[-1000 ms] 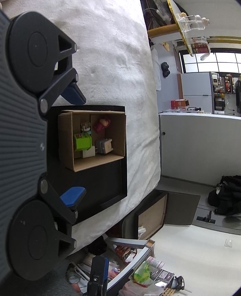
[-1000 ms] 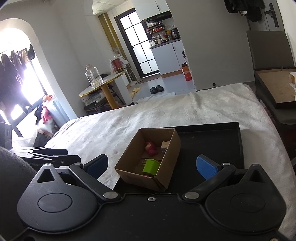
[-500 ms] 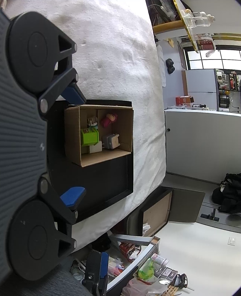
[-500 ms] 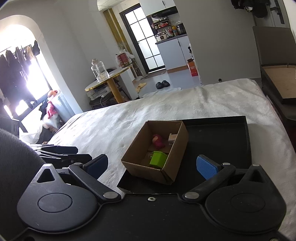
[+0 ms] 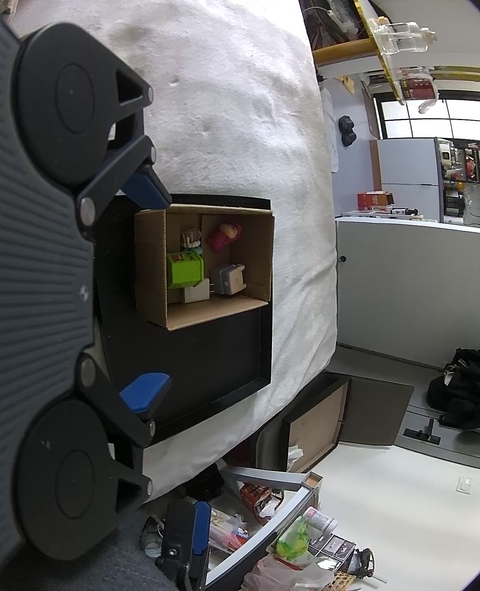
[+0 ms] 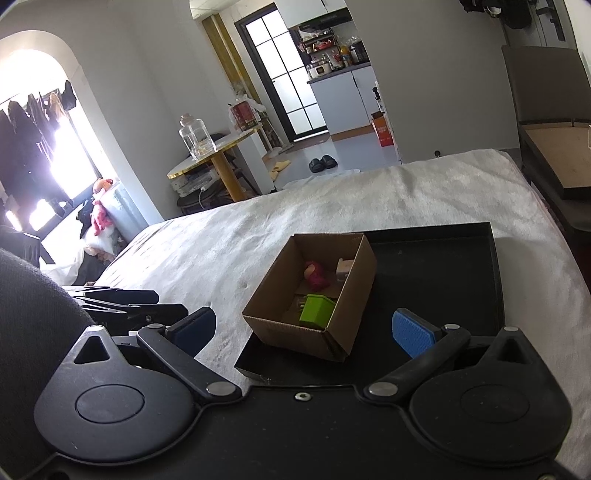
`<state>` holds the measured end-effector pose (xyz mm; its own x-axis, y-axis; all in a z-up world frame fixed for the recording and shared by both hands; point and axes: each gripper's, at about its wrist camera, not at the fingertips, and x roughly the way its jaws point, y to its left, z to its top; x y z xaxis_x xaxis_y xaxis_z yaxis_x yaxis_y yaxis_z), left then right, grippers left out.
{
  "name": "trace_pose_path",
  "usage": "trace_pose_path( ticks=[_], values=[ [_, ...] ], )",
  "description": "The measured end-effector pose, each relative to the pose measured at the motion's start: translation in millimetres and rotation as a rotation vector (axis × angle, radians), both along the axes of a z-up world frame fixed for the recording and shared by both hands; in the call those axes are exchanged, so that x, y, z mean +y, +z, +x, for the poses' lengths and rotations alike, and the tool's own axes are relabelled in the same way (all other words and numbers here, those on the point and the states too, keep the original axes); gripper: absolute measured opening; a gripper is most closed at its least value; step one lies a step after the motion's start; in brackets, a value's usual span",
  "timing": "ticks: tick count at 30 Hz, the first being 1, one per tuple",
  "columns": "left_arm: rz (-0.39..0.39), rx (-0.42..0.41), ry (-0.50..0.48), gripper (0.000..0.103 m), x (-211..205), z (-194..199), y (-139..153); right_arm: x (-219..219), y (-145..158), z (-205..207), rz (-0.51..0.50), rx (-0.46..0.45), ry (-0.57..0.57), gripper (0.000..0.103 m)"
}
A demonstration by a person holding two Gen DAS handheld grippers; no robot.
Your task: Organize rigid objects
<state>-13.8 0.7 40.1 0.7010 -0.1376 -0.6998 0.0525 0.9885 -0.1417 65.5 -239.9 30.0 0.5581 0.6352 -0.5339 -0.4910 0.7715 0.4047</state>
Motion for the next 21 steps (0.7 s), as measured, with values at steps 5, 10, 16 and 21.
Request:
trace_pose_path(
  ticks=[5,10,16,21],
  values=[
    [0.004,0.002,-0.001,0.095,-0.7,1.2,-0.7,1.2,-1.0,-0.1,0.0,0.009,0.001,0.103],
    [-0.007,0.006,0.001,0.095,-1.6,1.0,-1.4,3.7,-2.3,0.4,-0.003,0.025,0.004,0.103],
    [-0.015,0.007,0.007,0.095,-0.4,1.1,-2.1,5.0,-2.1,0.1,-0.011,0.029,0.003,0.103],
    [-0.02,0.006,0.011,0.095,0.3,1.3,-3.1,4.5,-1.7,1.7,-0.016,0.029,0.0,0.103]
  ],
)
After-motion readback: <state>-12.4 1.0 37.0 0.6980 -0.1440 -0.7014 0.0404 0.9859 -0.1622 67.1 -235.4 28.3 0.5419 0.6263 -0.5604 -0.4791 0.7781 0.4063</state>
